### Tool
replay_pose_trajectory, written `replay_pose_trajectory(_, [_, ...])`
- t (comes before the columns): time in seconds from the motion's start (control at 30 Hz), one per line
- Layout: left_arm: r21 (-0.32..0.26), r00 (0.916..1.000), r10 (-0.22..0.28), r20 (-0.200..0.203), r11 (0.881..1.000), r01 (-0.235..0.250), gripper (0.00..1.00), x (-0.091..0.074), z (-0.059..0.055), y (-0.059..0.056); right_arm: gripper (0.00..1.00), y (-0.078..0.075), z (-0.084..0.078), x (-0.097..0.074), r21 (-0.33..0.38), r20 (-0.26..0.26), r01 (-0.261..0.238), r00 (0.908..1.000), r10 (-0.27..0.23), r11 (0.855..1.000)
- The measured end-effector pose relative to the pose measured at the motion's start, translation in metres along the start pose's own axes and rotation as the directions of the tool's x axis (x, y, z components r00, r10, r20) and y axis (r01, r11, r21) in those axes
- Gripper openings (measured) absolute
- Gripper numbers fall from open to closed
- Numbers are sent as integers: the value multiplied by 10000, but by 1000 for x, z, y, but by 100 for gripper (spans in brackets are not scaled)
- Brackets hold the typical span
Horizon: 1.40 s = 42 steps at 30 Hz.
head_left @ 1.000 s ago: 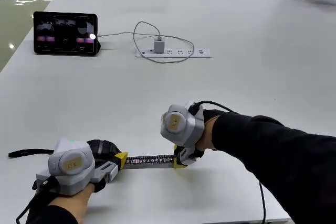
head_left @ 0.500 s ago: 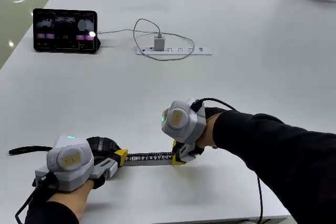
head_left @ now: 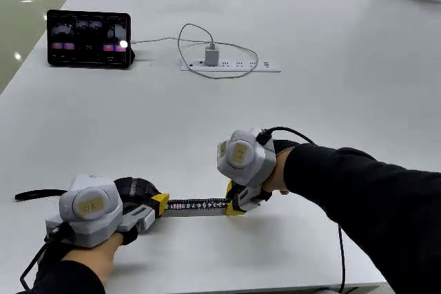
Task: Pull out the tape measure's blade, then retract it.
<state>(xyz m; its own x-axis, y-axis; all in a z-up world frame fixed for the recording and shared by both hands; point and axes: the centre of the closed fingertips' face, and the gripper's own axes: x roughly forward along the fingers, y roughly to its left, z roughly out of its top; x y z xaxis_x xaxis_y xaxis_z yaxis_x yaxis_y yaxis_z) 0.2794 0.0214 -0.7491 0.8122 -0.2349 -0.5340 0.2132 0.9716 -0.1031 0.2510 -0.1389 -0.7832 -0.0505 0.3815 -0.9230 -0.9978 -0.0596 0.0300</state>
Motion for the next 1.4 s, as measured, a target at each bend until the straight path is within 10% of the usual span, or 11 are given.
replay_pose_trajectory(1.4, [214, 9995, -215, -227, 9995, 220, 62, -1, -2, 0, 11, -2, 10, 3, 978, 501, -1, 9987, -48, 9952])
